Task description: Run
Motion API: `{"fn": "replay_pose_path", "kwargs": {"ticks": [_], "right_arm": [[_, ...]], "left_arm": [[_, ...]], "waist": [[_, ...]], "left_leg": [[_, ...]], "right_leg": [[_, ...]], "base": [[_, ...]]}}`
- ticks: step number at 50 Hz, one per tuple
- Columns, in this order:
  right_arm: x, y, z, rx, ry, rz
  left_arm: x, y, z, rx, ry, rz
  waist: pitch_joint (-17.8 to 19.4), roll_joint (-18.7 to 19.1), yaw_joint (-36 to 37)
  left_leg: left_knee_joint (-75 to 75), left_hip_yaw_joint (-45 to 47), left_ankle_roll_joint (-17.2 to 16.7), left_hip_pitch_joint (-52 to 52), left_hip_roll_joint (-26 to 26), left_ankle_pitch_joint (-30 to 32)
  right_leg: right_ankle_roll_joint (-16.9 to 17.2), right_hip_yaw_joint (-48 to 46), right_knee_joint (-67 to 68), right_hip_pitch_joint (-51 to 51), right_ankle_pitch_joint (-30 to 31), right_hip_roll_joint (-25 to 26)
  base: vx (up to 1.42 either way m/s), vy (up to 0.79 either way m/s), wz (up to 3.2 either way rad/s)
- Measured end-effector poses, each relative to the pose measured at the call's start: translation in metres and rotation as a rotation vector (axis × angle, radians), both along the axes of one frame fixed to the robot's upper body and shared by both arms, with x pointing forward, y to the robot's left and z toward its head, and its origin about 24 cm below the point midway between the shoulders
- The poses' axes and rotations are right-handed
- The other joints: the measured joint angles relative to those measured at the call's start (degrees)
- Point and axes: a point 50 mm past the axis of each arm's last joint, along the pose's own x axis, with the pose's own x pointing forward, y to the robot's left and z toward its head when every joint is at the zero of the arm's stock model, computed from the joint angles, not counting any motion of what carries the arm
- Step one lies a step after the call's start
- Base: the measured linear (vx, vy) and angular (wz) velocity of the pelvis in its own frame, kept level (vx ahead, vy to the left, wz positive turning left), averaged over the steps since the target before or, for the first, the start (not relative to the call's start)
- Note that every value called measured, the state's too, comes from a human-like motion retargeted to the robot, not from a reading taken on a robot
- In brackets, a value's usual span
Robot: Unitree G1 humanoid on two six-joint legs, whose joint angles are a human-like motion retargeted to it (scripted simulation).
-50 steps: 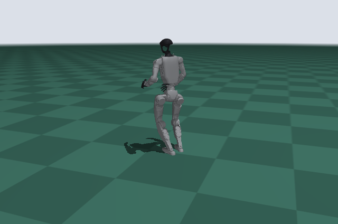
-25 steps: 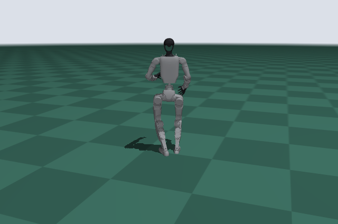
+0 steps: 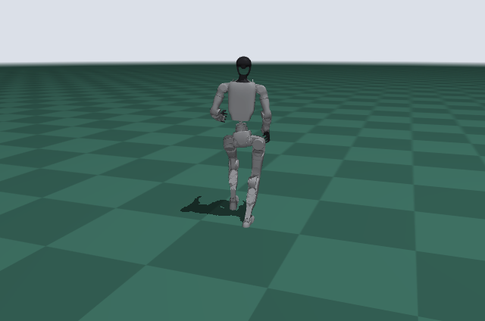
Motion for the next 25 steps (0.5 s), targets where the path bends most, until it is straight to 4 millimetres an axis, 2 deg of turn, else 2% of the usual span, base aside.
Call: {"fn": "replay_pose_path", "kwargs": {"ticks": [3, 7, 10, 13, 15, 17, 19, 20, 22, 25], "right_arm": [[0.042, 0.034, 0.029, 0.023, -0.150, 0.172], [0.088, 0.071, 0.085, 0.006, -0.394, 0.369], [0.110, 0.088, 0.125, -0.023, -0.563, 0.449], [0.117, 0.095, 0.142, -0.037, -0.636, 0.466], [0.116, 0.095, 0.137, -0.046, -0.618, 0.459], [0.109, 0.087, 0.118, -0.064, -0.543, 0.432], [0.095, 0.072, 0.090, -0.081, -0.426, 0.388], [0.085, 0.062, 0.074, -0.091, -0.358, 0.362], [0.057, 0.036, 0.042, -0.111, -0.209, 0.291], [0.004, -0.009, 0.006, -0.145, 0.009, 0.163]], "left_arm": [[-0.030, 0.011, -0.042, -0.035, 0.203, 0.089], [-0.076, 0.023, -0.082, -0.053, 0.432, 0.165], [-0.105, 0.030, -0.097, -0.052, 0.539, 0.191], [-0.113, 0.031, -0.100, -0.044, 0.567, 0.186], [-0.105, 0.028, -0.097, -0.031, 0.544, 0.166], [-0.083, 0.021, -0.089, -0.015, 0.481, 0.135], [-0.054, 0.012, -0.075, 0.000, 0.393, 0.100], [-0.039, 0.007, -0.067, 0.008, 0.342, 0.081], [-0.010, -0.001, -0.045, 0.015, 0.227, 0.047], [0.026, -0.014, -0.005, 0.022, 0.039, -0.012]], "waist": [[-0.20, -2.89, 2.90], [-0.18, -7.77, 6.51], [0.10, -13.40, 7.80], [-0.03, -18.15, 6.89], [-0.15, -20.63, 4.83], [-0.62, -21.89, 1.33], [-1.42, -21.54, -2.76], [-1.87, -20.98, -4.85], [-3.10, -18.25, -8.35], [-5.01, -12.96, -12.24]], "left_leg": [[-2.16, -0.25, 0.68, 1.17, -2.81, -0.48], [-1.70, 2.24, 3.11, 3.41, -7.67, -1.28], [-1.02, 6.82, 6.30, 5.47, -13.68, -2.56], [-1.38, 10.51, 9.99, 7.53, -19.61, -4.62], [-3.44, 12.14, 11.73, 9.77, -23.07, -5.76], [-8.12, 12.21, 11.87, 13.54, -25.77, -5.76], [-13.34, 10.83, 10.89, 18.70, -27.07, -5.76], [-15.96, 9.84, 10.09, 21.59, -27.25, -5.76], [-19.93, 7.85, 7.68, 27.18, -25.44, -5.60], [-24.61, 5.77, 3.43, 34.34, -21.00, -3.76]], "right_leg": [[1.08, -1.23, 1.64, 2.26, 0.04, -2.87], [3.39, -2.93, 12.02, 2.38, -1.23, -9.29], [6.46, -3.83, 25.23, 0.50, -0.41, -18.06], [7.99, -3.83, 40.20, -4.00, 6.41, -26.84], [6.80, -3.09, 50.43, -9.94, 9.70, -32.51], [3.92, -2.06, 56.96, -17.76, 7.59, -36.41], [1.22, -1.49, 58.90, -25.59, 2.89, -37.40], [0.08, -1.39, 58.55, -29.37, 0.38, -37.10], [-1.08, -1.96, 53.73, -36.16, -2.28, -33.40], [-0.22, -3.43, 41.23, -43.41, -1.84, -24.99]], "base": [[0.52, 0.13, 0.03], [0.59, 0.17, 0.19], [0.67, 0.17, 0.53], [0.72, 0.14, 0.69], [0.74, 0.11, 0.66], [0.79, 0.06, 0.66], [0.85, 0.00, 0.58], [0.91, -0.05, 0.40], [0.94, -0.08, 0.19], [0.99, -0.12, -0.03]]}}
